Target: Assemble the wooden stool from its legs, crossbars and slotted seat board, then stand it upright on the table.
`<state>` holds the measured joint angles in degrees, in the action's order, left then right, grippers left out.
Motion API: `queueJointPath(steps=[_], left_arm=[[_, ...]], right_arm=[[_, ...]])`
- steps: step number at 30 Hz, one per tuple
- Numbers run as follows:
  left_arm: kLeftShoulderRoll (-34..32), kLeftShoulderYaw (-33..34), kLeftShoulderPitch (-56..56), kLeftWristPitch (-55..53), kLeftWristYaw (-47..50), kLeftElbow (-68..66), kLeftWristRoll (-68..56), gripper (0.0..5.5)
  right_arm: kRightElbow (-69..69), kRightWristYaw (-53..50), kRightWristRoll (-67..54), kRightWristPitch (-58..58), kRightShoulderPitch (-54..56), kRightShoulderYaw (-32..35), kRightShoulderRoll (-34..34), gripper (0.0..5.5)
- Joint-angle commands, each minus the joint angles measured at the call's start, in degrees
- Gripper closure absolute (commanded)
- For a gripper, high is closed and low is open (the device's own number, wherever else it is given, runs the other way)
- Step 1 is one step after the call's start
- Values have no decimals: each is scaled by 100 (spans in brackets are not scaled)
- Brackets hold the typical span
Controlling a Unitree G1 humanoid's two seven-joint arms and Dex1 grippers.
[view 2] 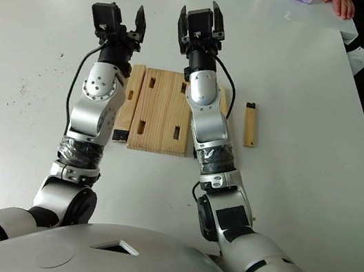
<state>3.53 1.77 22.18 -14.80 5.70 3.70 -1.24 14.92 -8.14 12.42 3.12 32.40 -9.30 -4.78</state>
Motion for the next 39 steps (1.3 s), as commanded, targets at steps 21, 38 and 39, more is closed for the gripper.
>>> queueJointPath(steps=[21,38,39], left_arm=[[-2604,1095,-1128,-1550,-2694,-1061,-1041,222],[-2784,586,-553,-660,-3318,-2110,-811,222],[-2778,595,-576,-670,-3324,-2047,-825,222]], right_arm=[[-465,-22,169,265,-315,-63,-19,229],[-463,0,138,279,-307,-128,-79,229],[-463,3,138,282,-305,-130,-80,229]])
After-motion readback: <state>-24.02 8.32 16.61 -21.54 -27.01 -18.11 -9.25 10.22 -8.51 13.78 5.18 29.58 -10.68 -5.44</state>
